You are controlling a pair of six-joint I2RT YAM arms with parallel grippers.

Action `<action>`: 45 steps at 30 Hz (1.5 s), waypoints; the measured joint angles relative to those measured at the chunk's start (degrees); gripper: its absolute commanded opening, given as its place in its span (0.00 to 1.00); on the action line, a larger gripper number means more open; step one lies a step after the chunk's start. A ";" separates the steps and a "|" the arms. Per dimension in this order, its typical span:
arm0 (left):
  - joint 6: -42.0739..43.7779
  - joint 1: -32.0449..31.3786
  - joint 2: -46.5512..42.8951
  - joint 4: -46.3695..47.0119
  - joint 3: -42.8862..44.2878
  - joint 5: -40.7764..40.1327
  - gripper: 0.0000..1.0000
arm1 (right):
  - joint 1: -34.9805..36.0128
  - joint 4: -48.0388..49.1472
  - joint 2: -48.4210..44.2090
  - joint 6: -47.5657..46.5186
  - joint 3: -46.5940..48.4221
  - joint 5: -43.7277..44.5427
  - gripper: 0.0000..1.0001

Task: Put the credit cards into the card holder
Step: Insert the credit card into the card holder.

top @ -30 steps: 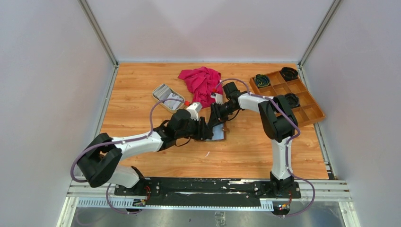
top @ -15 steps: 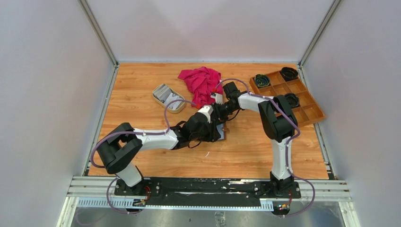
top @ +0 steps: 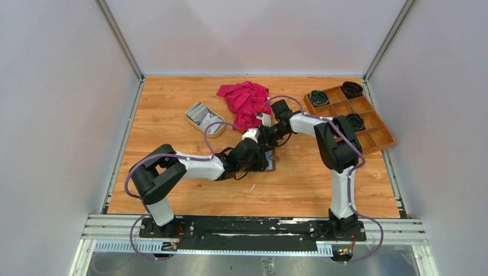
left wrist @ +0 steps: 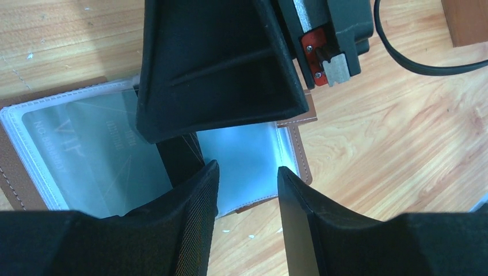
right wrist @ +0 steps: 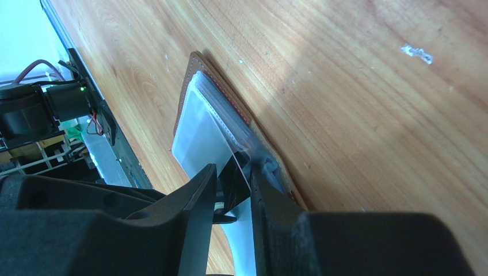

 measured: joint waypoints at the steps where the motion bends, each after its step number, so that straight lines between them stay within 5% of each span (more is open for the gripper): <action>1: -0.24 -0.04 0.17 0.02 0.11 -0.39 0.49 | 0.00 0.00 0.00 0.00 0.00 0.00 0.32; 18: -5.92 -1.31 -0.11 0.98 -1.33 -9.79 0.50 | 0.00 0.02 0.00 0.00 0.00 0.00 0.33; 45: -1.49 -1.33 -0.44 -0.17 -1.42 -15.78 0.50 | -0.55 -3.10 -1.31 -3.91 0.83 0.66 0.40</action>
